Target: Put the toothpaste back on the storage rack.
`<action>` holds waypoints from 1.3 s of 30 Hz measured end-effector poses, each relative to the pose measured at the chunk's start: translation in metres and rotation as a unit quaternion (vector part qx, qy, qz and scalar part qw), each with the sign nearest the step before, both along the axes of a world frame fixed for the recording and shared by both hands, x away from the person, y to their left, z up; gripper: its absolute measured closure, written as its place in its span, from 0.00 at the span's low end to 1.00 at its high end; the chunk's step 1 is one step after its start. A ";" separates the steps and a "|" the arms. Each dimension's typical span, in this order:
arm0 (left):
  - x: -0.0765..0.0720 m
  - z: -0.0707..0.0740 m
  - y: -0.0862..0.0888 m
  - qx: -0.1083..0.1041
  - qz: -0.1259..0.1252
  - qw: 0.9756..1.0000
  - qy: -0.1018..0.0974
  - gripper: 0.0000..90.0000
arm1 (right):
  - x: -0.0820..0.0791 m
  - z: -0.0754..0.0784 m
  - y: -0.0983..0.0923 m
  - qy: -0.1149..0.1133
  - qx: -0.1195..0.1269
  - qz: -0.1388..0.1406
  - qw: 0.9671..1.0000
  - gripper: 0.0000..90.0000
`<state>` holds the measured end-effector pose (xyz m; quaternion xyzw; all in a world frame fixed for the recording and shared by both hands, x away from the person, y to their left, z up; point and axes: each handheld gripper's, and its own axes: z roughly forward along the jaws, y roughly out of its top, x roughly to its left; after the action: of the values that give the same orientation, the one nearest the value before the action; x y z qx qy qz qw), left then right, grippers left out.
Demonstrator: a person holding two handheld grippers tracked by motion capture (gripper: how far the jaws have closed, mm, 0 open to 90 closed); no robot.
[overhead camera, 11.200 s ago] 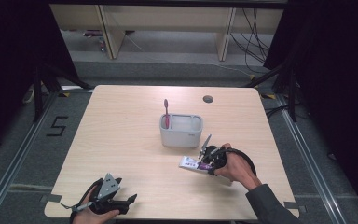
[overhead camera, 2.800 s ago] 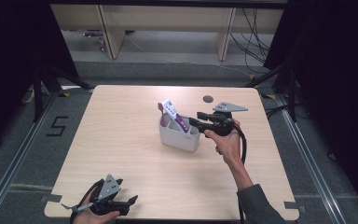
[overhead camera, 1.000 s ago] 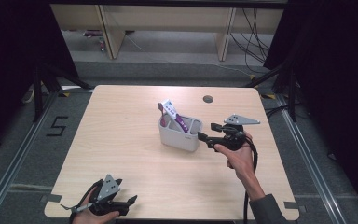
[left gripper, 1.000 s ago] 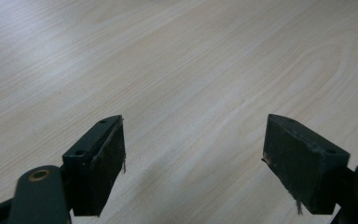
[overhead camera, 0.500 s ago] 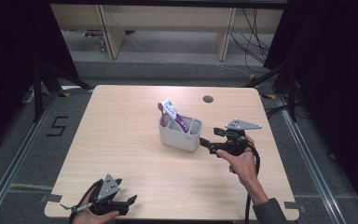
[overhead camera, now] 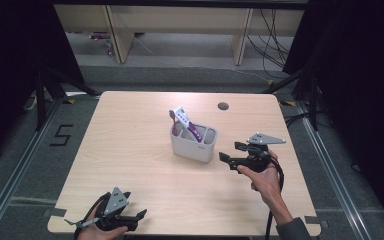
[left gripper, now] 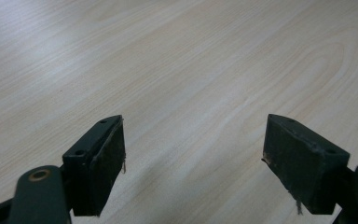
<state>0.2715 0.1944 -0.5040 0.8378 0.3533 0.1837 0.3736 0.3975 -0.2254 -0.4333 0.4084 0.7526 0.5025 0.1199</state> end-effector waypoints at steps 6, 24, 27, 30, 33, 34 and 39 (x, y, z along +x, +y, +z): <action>0.000 -0.001 -0.002 -0.010 0.005 1.000 -0.001 0.22 | -0.006 -0.004 -0.010 0.006 -0.001 -0.004 1.000 0.22; -0.001 -0.001 0.000 -0.014 0.007 1.000 -0.007 0.23 | -0.021 -0.027 -0.011 0.038 -0.033 -0.015 0.999 0.20; -0.001 -0.001 0.000 -0.013 0.005 1.000 -0.008 0.23 | -0.022 -0.030 -0.012 0.029 -0.040 -0.005 0.999 0.20; -0.002 0.000 0.000 -0.011 0.006 1.000 -0.005 0.22 | -0.026 -0.033 -0.011 0.036 -0.038 -0.010 0.999 0.20; -0.002 -0.001 -0.001 -0.012 0.007 1.000 -0.005 0.22 | -0.029 -0.033 -0.011 0.032 -0.055 -0.007 0.998 0.19; -0.002 -0.001 -0.001 -0.012 0.006 1.000 -0.004 0.23 | -0.031 -0.033 -0.011 0.030 -0.050 -0.009 0.998 0.20; -0.001 -0.001 0.000 -0.013 0.007 1.000 -0.006 0.22 | -0.038 -0.038 -0.011 0.037 -0.056 0.004 0.998 0.19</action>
<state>0.2702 0.1941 -0.5052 0.8289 0.3593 0.1869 0.3858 0.3598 -0.2364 -0.4709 0.4167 0.7849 0.4446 0.1124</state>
